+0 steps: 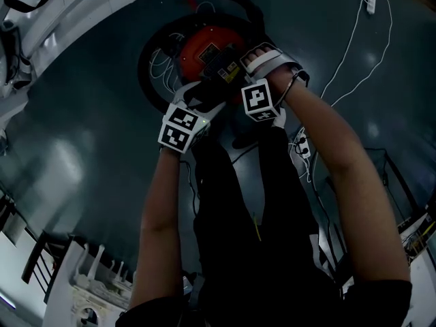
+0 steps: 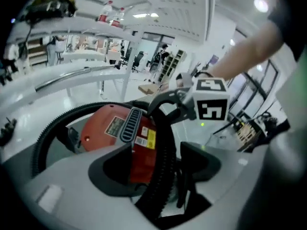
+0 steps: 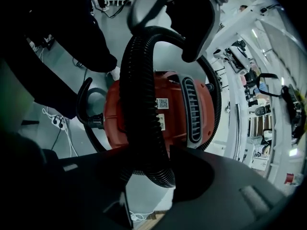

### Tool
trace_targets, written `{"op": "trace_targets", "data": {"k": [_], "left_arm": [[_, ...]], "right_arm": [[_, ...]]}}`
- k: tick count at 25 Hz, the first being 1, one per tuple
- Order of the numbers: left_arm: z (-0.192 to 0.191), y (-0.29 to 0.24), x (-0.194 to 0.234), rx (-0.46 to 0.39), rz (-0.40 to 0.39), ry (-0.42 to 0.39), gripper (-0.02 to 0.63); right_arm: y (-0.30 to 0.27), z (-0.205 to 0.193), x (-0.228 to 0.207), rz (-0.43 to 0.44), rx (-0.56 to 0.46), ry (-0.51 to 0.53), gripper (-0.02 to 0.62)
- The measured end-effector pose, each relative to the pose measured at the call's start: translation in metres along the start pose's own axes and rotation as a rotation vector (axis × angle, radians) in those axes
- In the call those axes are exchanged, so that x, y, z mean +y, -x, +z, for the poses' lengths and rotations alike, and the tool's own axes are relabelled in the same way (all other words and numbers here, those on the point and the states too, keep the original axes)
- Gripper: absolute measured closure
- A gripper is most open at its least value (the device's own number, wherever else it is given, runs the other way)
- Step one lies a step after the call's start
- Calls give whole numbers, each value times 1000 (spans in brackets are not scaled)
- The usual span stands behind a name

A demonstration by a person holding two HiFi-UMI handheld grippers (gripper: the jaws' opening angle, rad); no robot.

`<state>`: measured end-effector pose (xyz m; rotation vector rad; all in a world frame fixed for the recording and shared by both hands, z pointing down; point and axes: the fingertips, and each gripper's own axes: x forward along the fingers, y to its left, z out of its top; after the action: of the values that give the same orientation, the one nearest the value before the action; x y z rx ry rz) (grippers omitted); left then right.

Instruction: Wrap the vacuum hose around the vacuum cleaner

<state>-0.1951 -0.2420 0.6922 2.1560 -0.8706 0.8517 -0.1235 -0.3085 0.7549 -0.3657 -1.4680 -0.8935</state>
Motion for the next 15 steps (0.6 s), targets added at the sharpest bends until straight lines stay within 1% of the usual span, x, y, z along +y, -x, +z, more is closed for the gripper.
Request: {"op": "trace_targets", "data": {"k": [1, 2, 3, 5, 7, 8, 9, 10, 13, 15], "left_arm": [[5, -1, -4, -10, -30, 11, 287], [7, -4, -7, 3, -38, -15, 287], [4, -8, -10, 33, -31, -61, 288], [-5, -17, -11, 105, 4, -151, 298], [-11, -23, -3, 157, 66, -217, 310], [-14, -25, 2, 176, 95, -233, 368], [-18, -27, 7, 195, 110, -230, 409], [-22, -29, 10, 214, 107, -209, 414], [-37, -33, 11, 241, 70, -92, 420], [-47, -34, 13, 250, 92, -52, 417]], "right_arm": [[1, 0, -2, -4, -8, -17, 380], [3, 2, -5, -6, -17, -34, 380], [4, 5, -7, -7, -30, -51, 380], [8, 14, -11, -3, -58, -94, 381], [11, 20, -15, -3, -82, -140, 381], [12, 22, -16, -3, -94, -163, 383], [13, 23, -17, -4, -107, -185, 382], [14, 25, -17, -6, -118, -202, 380], [19, 31, -15, -24, -143, -240, 377], [25, 32, -13, -45, -164, -290, 387]]}}
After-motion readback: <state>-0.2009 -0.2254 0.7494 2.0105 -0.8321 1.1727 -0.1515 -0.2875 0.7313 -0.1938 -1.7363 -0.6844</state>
